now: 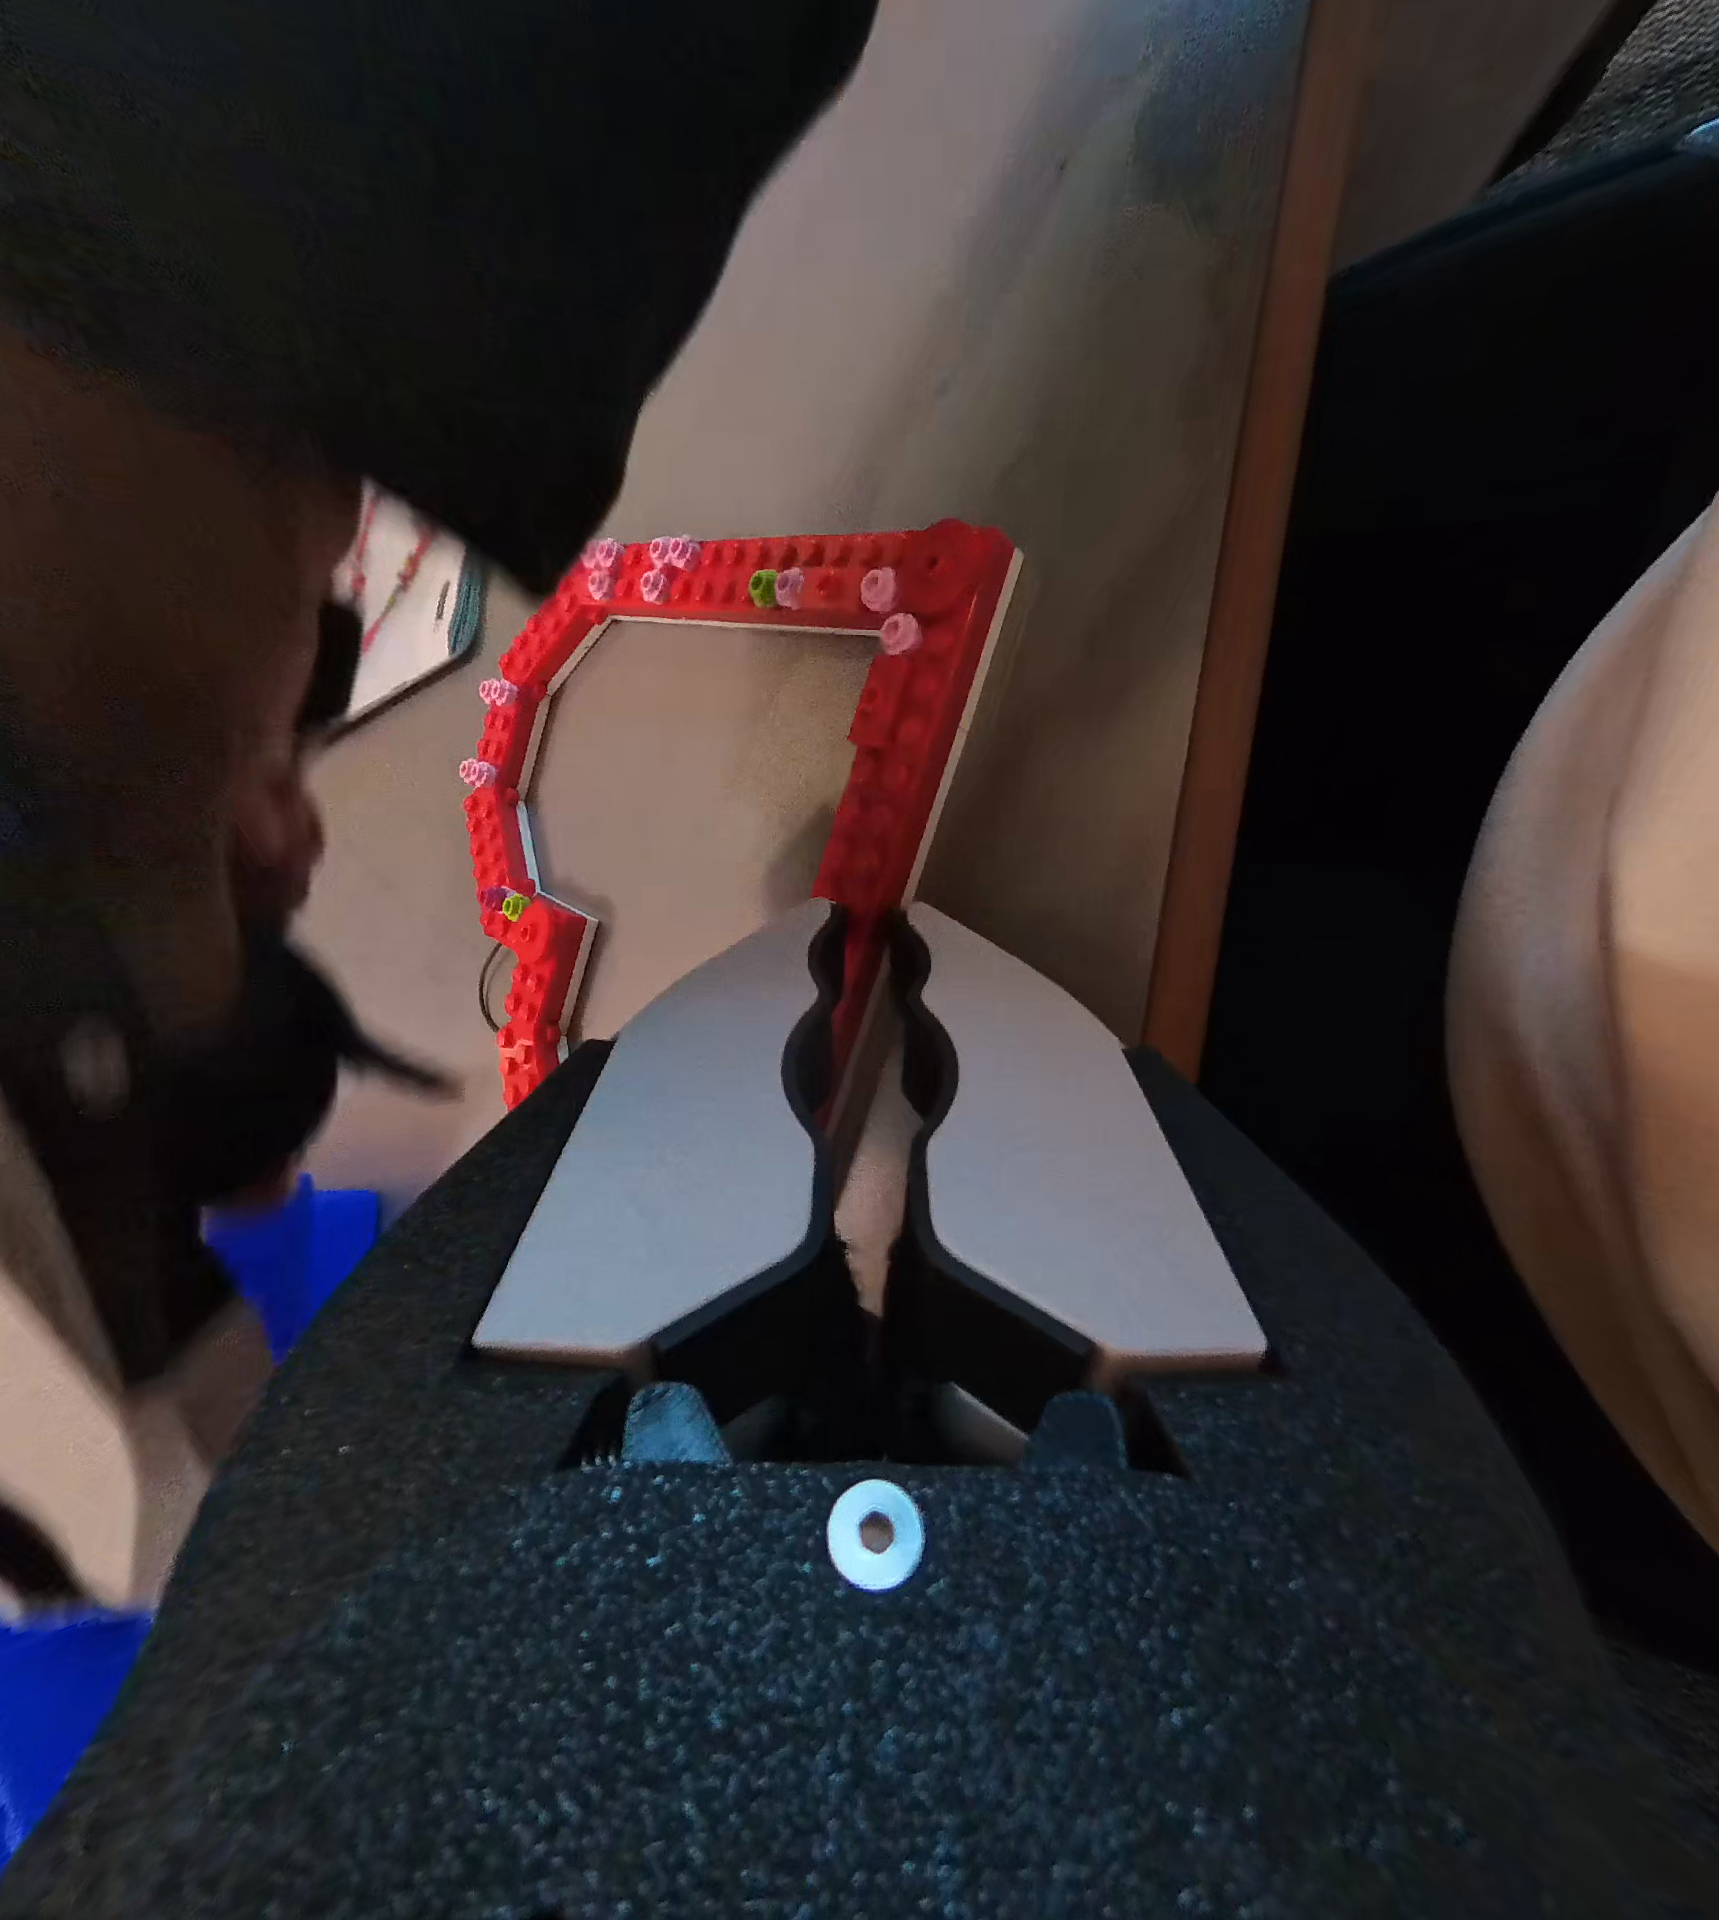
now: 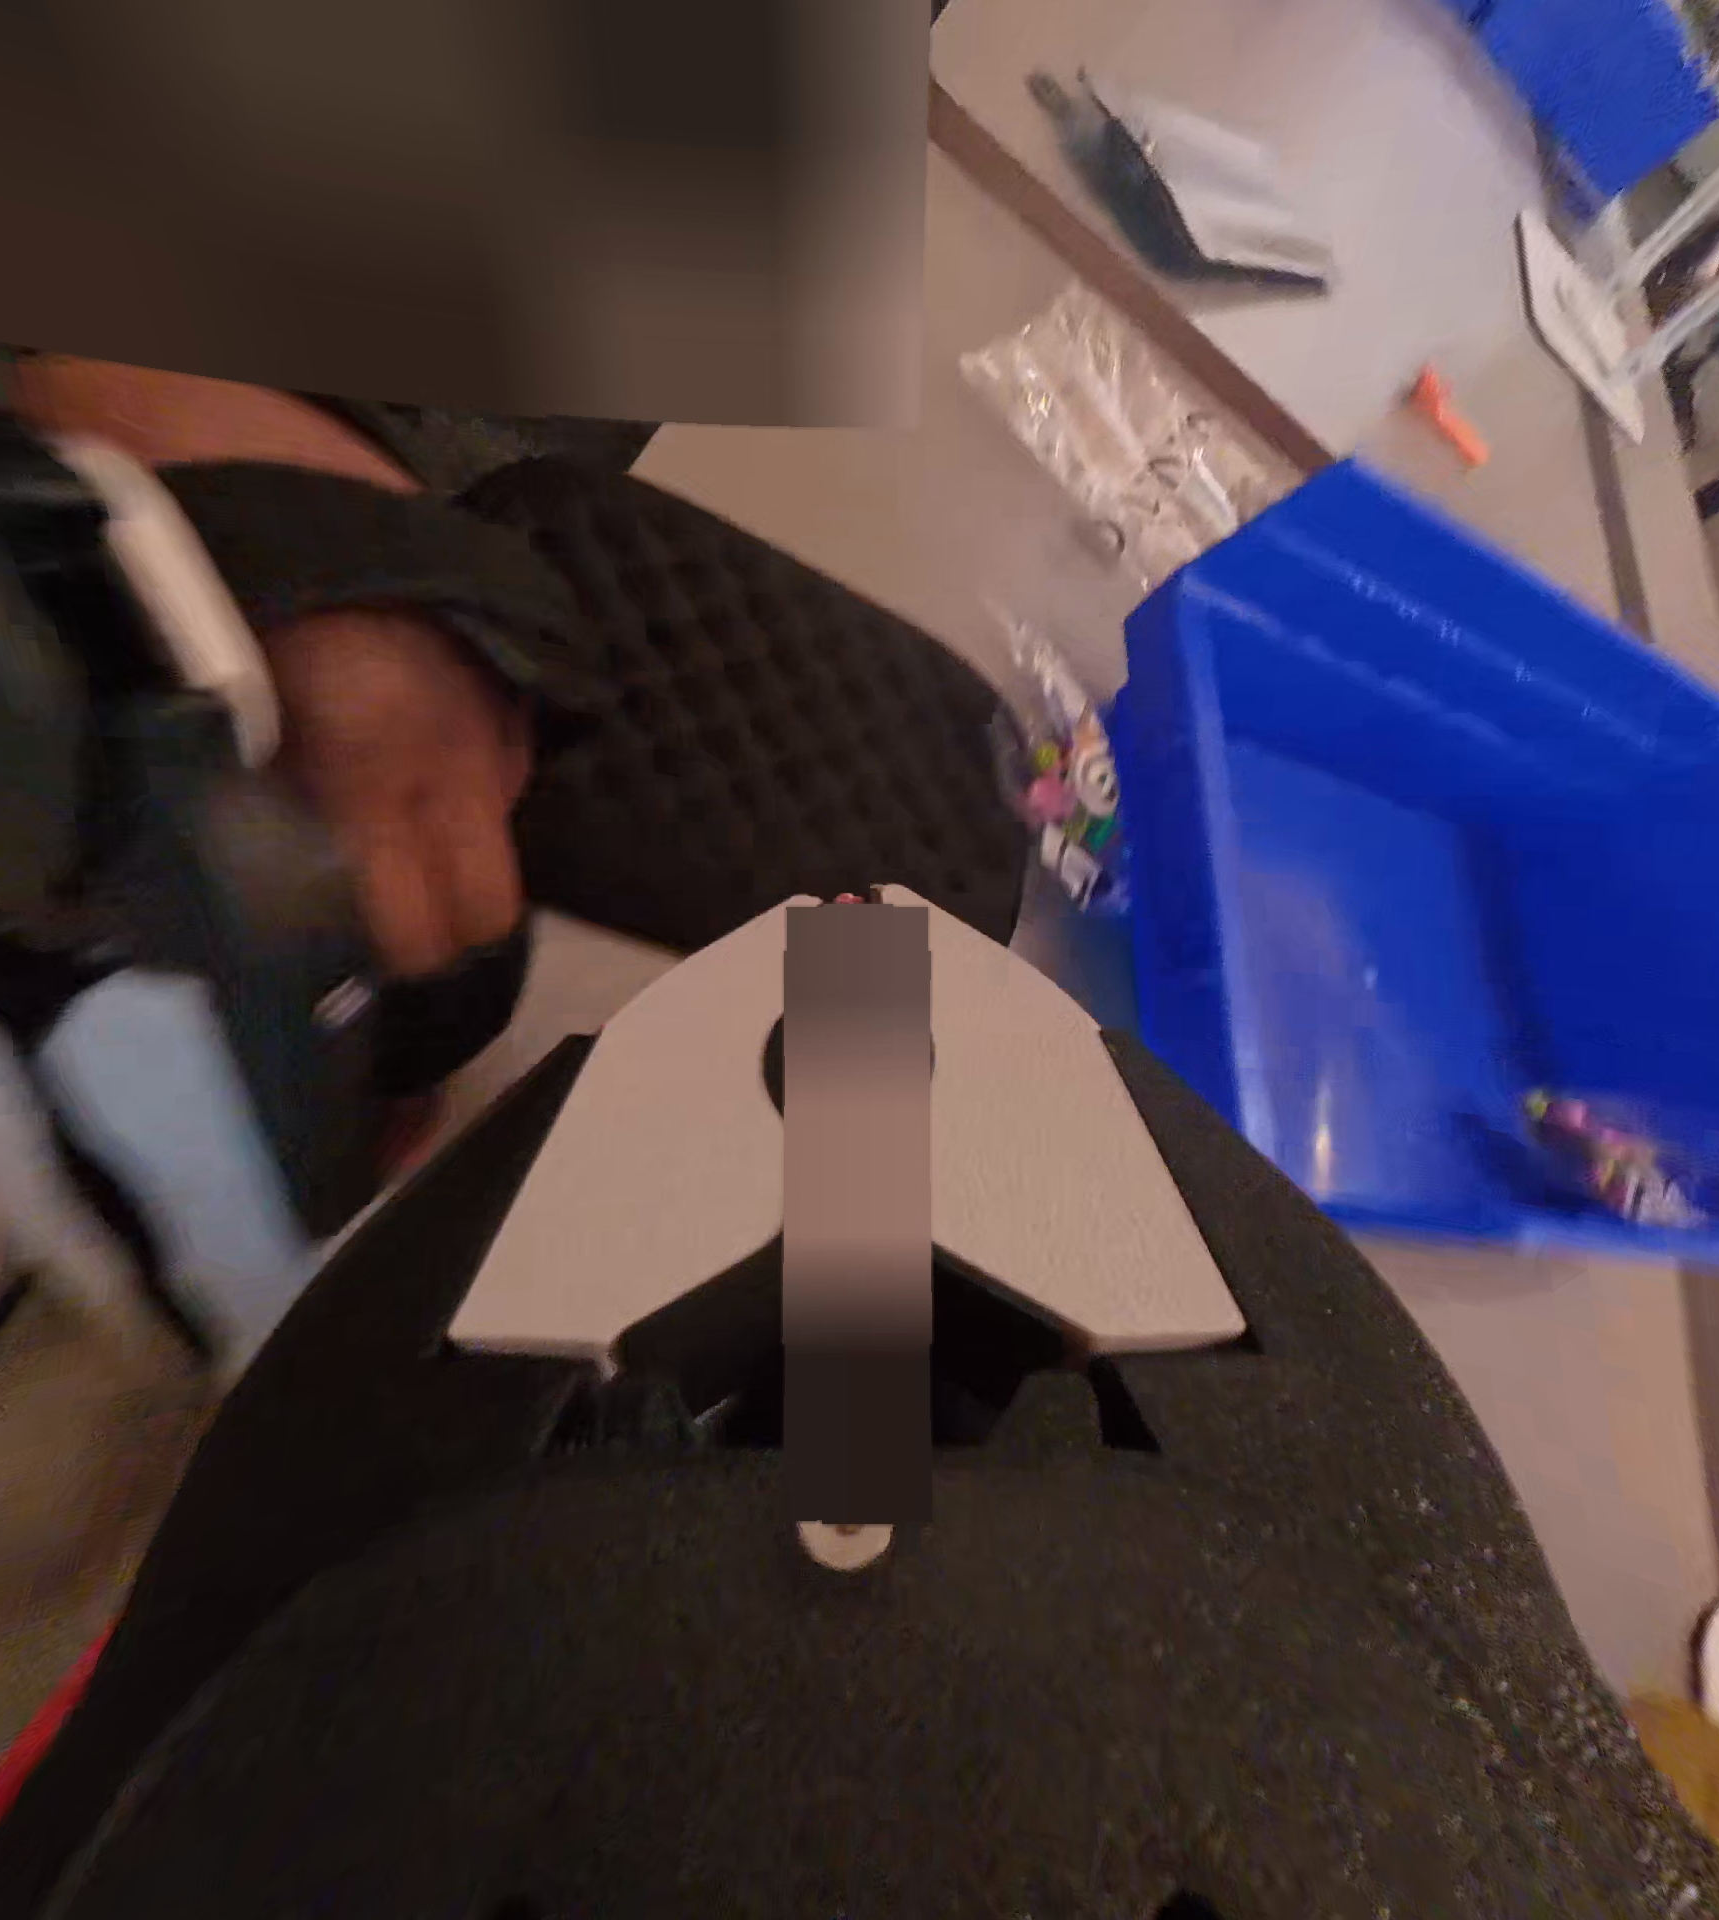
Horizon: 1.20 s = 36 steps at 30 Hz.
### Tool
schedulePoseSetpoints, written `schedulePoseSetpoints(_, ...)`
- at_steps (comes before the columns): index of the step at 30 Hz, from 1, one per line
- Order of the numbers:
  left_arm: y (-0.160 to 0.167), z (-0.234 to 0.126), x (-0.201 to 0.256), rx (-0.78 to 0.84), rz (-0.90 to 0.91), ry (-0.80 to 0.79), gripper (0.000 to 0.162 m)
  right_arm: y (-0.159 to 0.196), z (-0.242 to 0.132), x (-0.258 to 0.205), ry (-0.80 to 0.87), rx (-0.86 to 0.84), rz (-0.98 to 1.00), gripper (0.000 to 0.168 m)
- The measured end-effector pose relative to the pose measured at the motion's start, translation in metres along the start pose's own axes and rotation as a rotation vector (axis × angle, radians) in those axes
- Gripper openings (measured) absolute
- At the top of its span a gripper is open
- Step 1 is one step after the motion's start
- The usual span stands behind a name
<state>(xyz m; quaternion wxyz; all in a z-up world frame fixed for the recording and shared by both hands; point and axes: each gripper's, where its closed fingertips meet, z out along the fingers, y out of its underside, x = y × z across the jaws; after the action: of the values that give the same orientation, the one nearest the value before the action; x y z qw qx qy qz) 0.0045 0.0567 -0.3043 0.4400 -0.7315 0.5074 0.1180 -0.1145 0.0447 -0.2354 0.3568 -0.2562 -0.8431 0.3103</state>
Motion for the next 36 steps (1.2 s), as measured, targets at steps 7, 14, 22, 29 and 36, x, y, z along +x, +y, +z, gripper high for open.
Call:
schedulePoseSetpoints(7, 0.0, 0.0, 0.0, -0.001, 0.013, -0.01, 0.008, 0.009, 0.082, 0.041, 0.088, -0.111, -0.09, 0.007)
schedulePoseSetpoints(14, 0.0, 0.0, 0.0, -0.001, 0.012, -0.008, 0.008, 0.006, 0.09, 0.057, 0.225, -0.128, -0.195, 0.017)
schedulePoseSetpoints(22, 0.0, -0.001, 0.0, -0.001, 0.01, -0.006, 0.008, 0.01, 0.095, 0.048, 0.171, -0.132, -0.235, 0.014)
schedulePoseSetpoints(29, 0.0, 0.0, 0.0, -0.001, 0.01, -0.003, 0.008, 0.01, 0.093, 0.04, 0.022, -0.098, -0.063, 0.019)
schedulePoseSetpoints(36, 0.0, 0.0, -0.001, -0.001, 0.02, -0.013, 0.008, -0.008, 0.035, 0.037, -0.094, 0.035, 0.152, 0.018)
